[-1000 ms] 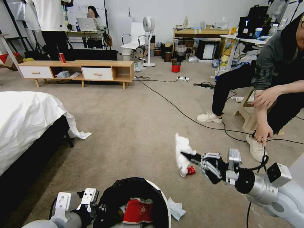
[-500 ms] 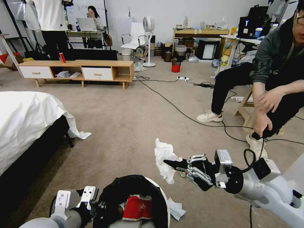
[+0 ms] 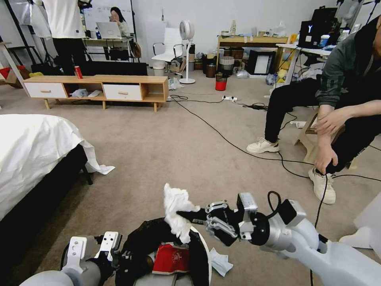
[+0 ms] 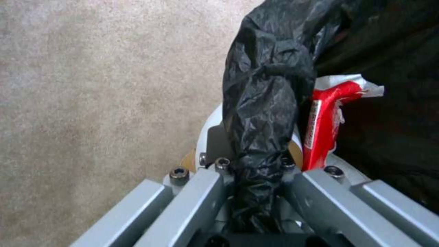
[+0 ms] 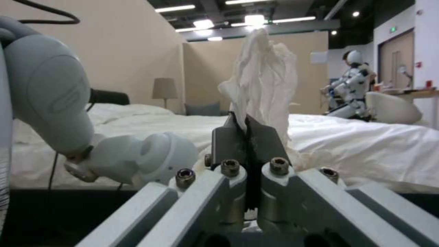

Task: Pick up the trash bin and place the garbage on the floor into it.

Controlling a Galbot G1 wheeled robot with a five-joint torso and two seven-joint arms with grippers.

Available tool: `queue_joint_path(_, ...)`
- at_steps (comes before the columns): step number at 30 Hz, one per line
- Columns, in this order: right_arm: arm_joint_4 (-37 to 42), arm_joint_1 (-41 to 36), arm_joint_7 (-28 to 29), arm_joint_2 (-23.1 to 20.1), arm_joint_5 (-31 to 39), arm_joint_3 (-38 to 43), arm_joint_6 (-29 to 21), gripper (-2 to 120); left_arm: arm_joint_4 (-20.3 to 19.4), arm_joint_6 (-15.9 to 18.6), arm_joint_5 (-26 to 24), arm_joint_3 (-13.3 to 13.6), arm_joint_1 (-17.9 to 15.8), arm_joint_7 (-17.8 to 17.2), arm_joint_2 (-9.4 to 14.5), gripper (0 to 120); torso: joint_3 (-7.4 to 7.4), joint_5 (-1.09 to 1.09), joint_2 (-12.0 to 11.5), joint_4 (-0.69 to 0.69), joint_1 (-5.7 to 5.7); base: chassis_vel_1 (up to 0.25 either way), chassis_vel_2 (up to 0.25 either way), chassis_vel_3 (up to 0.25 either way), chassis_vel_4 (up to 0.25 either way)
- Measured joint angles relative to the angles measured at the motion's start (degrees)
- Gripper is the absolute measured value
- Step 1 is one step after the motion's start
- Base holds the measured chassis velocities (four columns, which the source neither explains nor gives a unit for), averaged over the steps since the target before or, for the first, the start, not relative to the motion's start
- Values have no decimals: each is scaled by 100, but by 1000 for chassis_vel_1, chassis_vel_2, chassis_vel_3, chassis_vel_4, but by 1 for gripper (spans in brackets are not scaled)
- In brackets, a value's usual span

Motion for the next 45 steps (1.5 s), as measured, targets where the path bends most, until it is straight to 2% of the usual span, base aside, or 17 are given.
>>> queue_joint_path(5, -166, 188, -136, 145, -37, -333, -9, 0, -32, 0, 4, -70, 20, 0, -13, 1, 0, 0, 0, 3, 0, 0, 0, 0, 0)
queue_joint_path(16, -269, 94, -332, 128, -251, -495, -35, 0, -108, 0, -174, -171, 38, -113, 4, 1, 0, 1, 0, 2, 0, 0, 0, 0, 0)
queue_joint_path(19, -371, -7, -299, 126, -420, -546, -9, 12, -123, 0, -183, -187, 37, -123, 7, 1, 0, 1, 0, 2, 0, 0, 0, 0, 0)
queue_joint_path(20, -371, -7, -299, 126, -420, -546, -9, 12, -123, 0, -183, -187, 37, -123, 7, 1, 0, 1, 0, 2, 0, 0, 0, 0, 0)
queue_joint_path(22, -411, -56, -305, 119, -427, -546, 7, 23, -127, 0, -182, -187, 35, -123, 5, 1, 0, 1, 0, 2, 0, 0, 0, 0, 0)
queue_joint_path(23, -411, -56, -305, 119, -427, -546, 7, 23, -127, 0, -182, -187, 35, -123, 5, 1, 0, 1, 0, 2, 0, 0, 0, 0, 0)
queue_joint_path(25, -420, -81, -305, 107, -436, -546, 7, 33, -127, 0, -179, -187, 38, -123, 2, 1, 0, 0, 0, 2, 0, 0, 0, 0, 0)
queue_joint_path(28, -425, -91, -302, 106, -441, -543, 7, 39, -129, 0, -177, -187, 46, -123, 0, 1, 0, 1, 0, 2, 0, 0, 0, 0, 0)
queue_joint_path(30, -434, -104, -286, 126, -459, -539, 7, 54, -135, 0, -175, -187, 61, -122, -2, 1, 0, 0, 0, 2, 0, 0, 0, 0, 0)
queue_joint_path(32, -438, -105, -281, 138, -465, -539, 7, 57, -139, 0, -175, -187, 66, -122, -3, 1, 0, 1, 0, 2, 0, 0, 0, 0, 0)
queue_joint_path(33, -439, -104, -269, 148, -469, -539, 7, 65, -145, 0, -174, -187, 77, -122, -5, 1, 0, 1, 0, 2, 0, 0, 0, 0, 0)
queue_joint_path(36, -439, -103, -264, 149, -469, -540, 7, 68, -147, 0, -173, -187, 82, -122, -10, 1, 0, 0, 0, 2, 0, 0, 0, 0, 0)
queue_joint_path(39, -439, -99, -249, 161, -504, -544, 7, 86, -158, 0, -160, -168, 93, -122, -41, 1, 0, 1, 0, 2, 0, 0, 0, 0, 0)
queue_joint_path(40, -439, -99, -249, 161, -504, -544, 7, 86, -158, 0, -160, -168, 93, -122, -41, 1, 0, 1, 0, 2, 0, 0, 0, 0, 0)
queue_joint_path(42, -440, -79, -235, 168, -500, -545, 8, 96, -162, 0, -149, -158, 103, -122, -52, 1, 0, 0, 0, 2, 0, 0, 0, 0, 0)
queue_joint_path(45, -406, -57, -192, 188, -467, -545, 12, 99, -166, 0, -145, -154, 110, -124, -61, 1, 0, 0, 0, 2, 0, 0, 0, 0, 0)
